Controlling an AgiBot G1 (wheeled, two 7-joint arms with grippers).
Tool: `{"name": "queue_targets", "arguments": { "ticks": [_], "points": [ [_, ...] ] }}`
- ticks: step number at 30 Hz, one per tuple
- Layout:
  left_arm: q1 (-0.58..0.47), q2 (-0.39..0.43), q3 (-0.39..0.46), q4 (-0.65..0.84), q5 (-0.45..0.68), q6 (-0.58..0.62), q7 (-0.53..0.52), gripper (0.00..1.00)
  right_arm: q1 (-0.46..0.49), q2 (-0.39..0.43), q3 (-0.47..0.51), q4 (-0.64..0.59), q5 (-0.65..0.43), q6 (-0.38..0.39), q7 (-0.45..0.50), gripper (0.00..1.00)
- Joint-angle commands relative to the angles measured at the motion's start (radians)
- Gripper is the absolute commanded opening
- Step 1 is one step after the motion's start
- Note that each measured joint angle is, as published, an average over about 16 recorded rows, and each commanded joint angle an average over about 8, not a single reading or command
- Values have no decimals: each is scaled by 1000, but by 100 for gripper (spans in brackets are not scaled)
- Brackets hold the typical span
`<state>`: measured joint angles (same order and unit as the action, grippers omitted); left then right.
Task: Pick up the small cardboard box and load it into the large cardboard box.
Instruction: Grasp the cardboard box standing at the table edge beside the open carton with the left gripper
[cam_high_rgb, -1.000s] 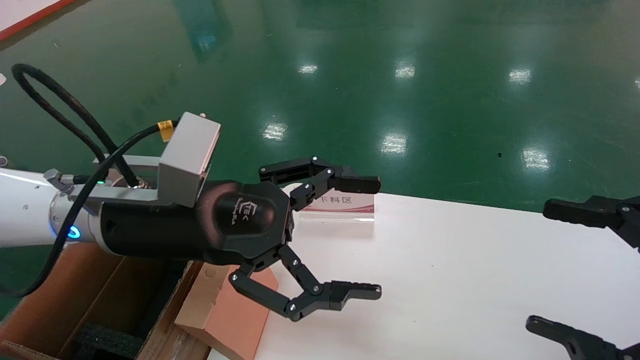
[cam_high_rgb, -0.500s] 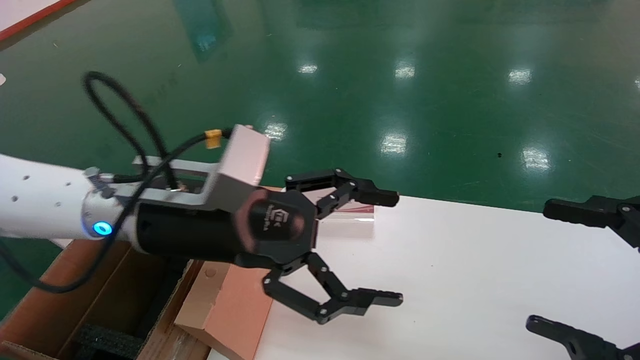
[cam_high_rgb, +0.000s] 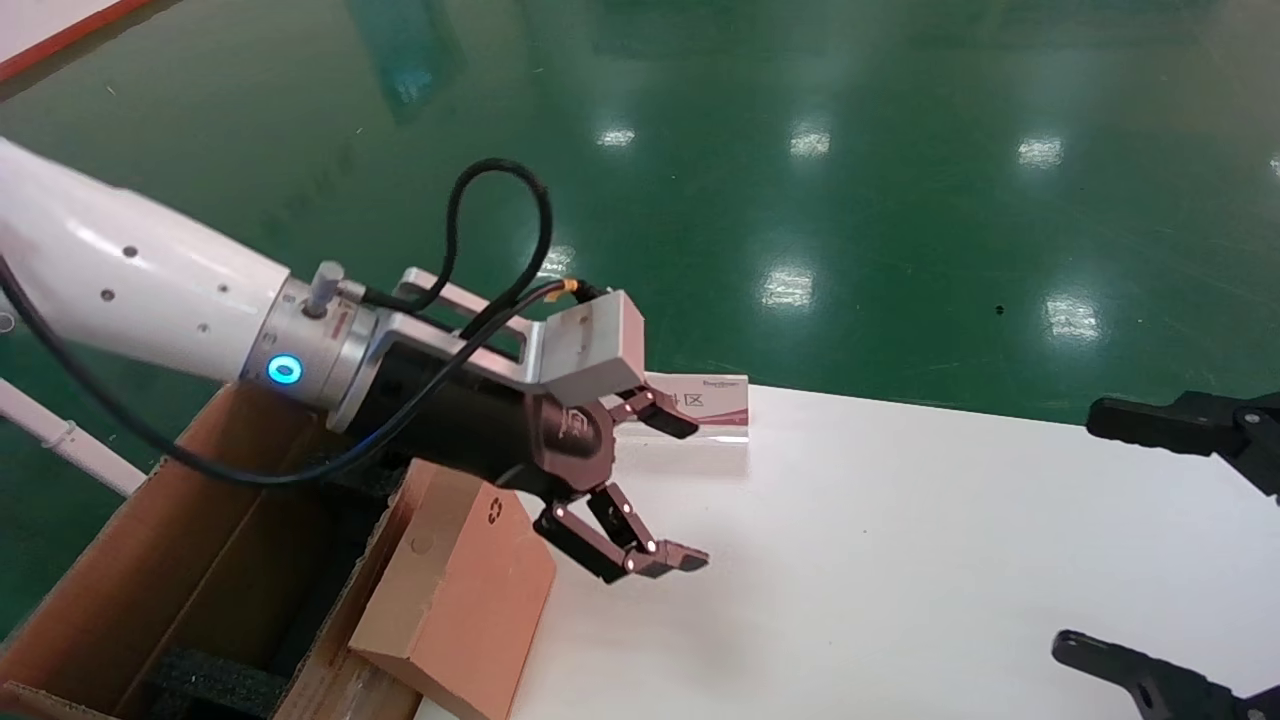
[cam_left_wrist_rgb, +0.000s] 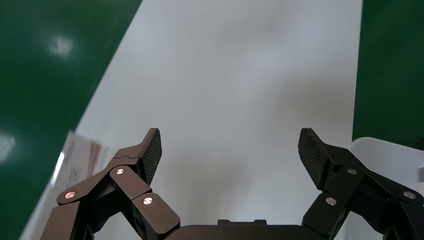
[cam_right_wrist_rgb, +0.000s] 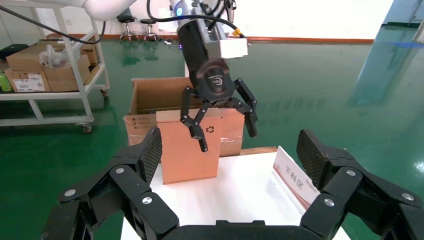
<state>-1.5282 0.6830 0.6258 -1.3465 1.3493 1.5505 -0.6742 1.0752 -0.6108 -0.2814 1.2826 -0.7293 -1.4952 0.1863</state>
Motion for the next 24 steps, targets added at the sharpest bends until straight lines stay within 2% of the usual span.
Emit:
{"name": "queue_targets", "arguments": {
  "ticks": [1,12,19,24],
  "points": [
    [-41,5,31,3,44,16,-58,100,0,0,0,0,0,0,0,100],
    [-228,-9,280,5,215,32,-436,100,0,0,-1,0,1,0,0,100],
    [-373,9,460,-3,287,35,-602,100,0,1,-1,0,1,1,-1,100],
    [-464,25,594,-2,290,37,-687,100,0,1,-2,0,1,1,-1,100]
  ]
}}
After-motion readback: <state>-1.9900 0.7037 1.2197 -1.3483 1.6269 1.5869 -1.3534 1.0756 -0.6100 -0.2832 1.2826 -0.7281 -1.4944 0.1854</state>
